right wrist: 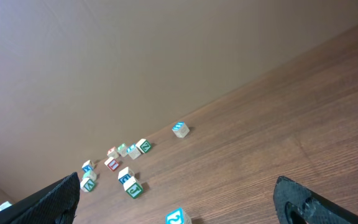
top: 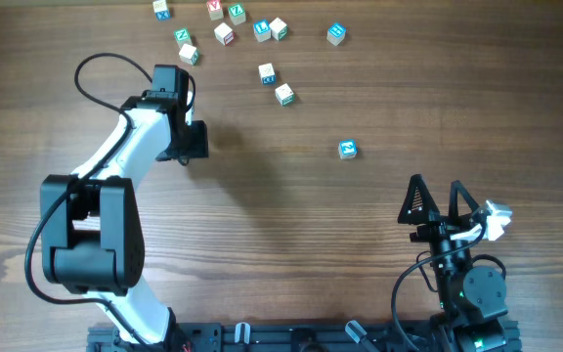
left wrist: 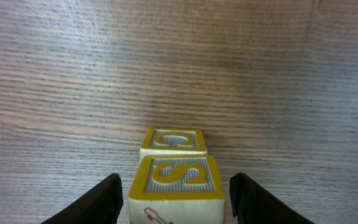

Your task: Form a tower

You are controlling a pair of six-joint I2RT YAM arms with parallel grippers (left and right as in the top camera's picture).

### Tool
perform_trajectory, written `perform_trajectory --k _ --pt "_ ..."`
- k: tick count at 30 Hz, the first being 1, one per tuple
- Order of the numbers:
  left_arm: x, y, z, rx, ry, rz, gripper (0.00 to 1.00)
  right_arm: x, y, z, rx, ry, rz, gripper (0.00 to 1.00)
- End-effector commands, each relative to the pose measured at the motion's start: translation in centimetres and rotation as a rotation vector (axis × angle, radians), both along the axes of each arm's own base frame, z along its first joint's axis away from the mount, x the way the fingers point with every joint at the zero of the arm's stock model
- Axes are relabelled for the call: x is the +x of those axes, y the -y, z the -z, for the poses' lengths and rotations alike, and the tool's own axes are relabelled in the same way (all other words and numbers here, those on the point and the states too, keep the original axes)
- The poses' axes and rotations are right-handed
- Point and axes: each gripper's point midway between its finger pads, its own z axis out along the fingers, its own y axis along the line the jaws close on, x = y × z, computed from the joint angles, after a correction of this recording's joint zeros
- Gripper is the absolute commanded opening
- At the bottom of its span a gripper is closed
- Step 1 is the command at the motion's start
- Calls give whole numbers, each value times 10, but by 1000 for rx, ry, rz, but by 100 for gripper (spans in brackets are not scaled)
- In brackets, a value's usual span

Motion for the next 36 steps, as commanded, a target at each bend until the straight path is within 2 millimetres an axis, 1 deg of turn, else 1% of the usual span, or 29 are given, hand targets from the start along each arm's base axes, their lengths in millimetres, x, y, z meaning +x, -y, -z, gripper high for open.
perform_trajectory --k 1,4,7,14,16,19,22,23,24,25,27,28,30,31,33,34,36 --pt "-4 -2 11 -2 -14 0 54 0 3 -2 0 10 15 100" --pt "3 -4 9 -2 16 -7 53 0 3 -2 0 10 15 100" --pt "6 -5 9 -7 26 -14 52 0 3 -2 0 10 15 100" --pt "7 -5 8 -7 33 -14 35 0 3 -2 0 10 15 100" --pt "7 -5 8 -8 34 -14 29 0 3 -2 0 10 15 100" --pt "8 -4 8 -12 37 -13 28 0 3 -2 0 10 15 100" --pt "8 -4 8 -12 37 -13 43 0 3 -2 0 10 15 100" --pt "8 -4 8 -12 37 -13 63 0 3 -2 0 10 15 100" --pt "8 -4 8 -12 37 -13 71 0 3 -2 0 10 15 100" --pt "9 -4 8 -11 40 -13 77 0 3 -2 0 10 15 100" --pt "12 -4 5 -12 53 -13 81 0 3 -2 0 10 15 100" --pt "18 -4 0 -15 71 -17 82 0 3 -2 0 10 15 100" --pt "31 -8 -13 -24 114 -52 83 0 3 -2 0 10 15 100" --pt "41 -12 -24 -32 146 -87 86 0 3 -2 0 10 15 100" --pt "55 -25 -44 -49 200 -165 94 0 3 -2 0 10 15 100" --pt "63 -34 -54 -62 232 -222 99 0 3 -2 0 10 15 100" --pt "72 -57 -71 -85 280 -340 100 0 3 -2 0 10 15 100"
